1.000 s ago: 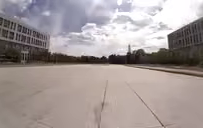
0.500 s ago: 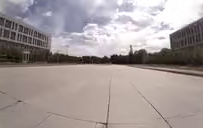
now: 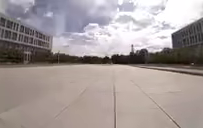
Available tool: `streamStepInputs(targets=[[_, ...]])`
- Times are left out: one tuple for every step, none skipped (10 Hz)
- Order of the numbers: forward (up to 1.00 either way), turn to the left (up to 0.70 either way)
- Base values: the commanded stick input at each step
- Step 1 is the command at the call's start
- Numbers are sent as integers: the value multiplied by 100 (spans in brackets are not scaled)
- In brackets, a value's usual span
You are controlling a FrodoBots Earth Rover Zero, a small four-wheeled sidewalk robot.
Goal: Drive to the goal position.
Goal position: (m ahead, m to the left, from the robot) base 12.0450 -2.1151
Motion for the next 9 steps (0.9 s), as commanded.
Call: streamStepInputs(targets=[[100,0],[100,0],[100,0],[100,0],[100,0],[100,0],[100,0],[100,0],[100,0]])
